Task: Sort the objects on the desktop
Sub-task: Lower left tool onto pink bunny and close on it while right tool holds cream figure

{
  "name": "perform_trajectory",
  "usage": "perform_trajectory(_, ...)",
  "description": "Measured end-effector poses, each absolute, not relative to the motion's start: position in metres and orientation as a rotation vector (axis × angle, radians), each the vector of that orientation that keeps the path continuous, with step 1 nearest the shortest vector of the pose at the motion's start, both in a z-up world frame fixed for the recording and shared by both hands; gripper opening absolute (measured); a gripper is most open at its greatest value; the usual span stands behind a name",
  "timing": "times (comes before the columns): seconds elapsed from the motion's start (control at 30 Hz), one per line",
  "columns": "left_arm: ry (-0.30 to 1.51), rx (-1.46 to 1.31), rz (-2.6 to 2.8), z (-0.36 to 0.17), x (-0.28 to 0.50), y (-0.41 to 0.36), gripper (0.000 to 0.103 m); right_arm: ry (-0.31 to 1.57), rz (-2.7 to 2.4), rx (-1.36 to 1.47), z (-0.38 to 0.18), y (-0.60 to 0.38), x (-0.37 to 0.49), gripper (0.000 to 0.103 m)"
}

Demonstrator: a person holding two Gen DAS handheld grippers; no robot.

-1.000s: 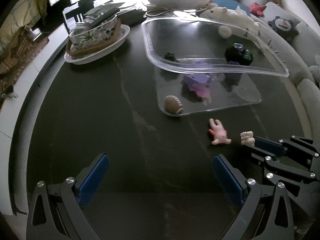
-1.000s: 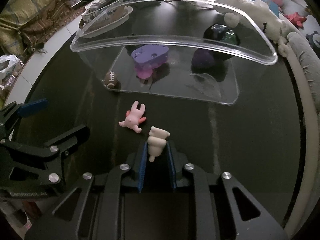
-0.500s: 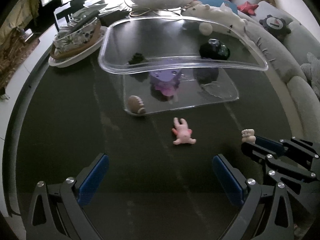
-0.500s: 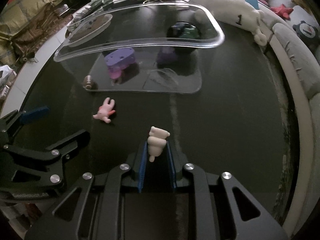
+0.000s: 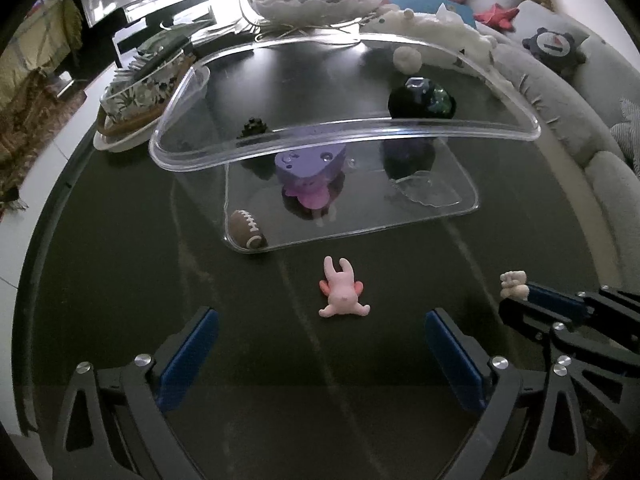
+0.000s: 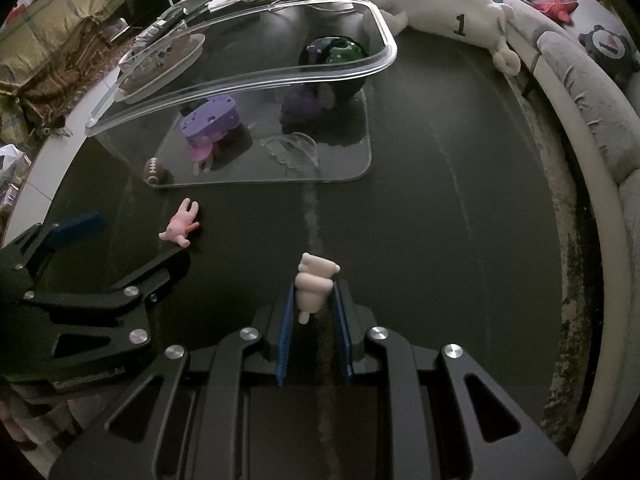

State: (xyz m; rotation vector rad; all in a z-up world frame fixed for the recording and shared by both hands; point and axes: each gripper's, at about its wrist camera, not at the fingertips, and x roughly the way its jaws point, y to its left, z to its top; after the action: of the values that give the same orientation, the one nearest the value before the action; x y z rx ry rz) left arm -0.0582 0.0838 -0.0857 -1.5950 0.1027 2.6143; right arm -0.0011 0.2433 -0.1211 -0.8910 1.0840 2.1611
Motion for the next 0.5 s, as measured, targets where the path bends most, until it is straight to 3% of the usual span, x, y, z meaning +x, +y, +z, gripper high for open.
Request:
perform_trajectory(0.07,0.107,-1.600,2.606,-0.088,-0.059,0.085,0.085,1.086,2.162,-0.890,-0.122,0.244,0.000,0.018)
perform_trajectory(0.27,0.115,-1.602,2.597,-0.094,-0.060,0.087,0.079,1.099,2.164,-0.890,-0.127,0.246,-0.002,0.018)
perform_trajectory(0.5,0.122,-1.614,2.572,-0.100,-0.061,0.093,0.057,1.104,2.170,-0.890,-0.128,0.246,-0.001,0.018)
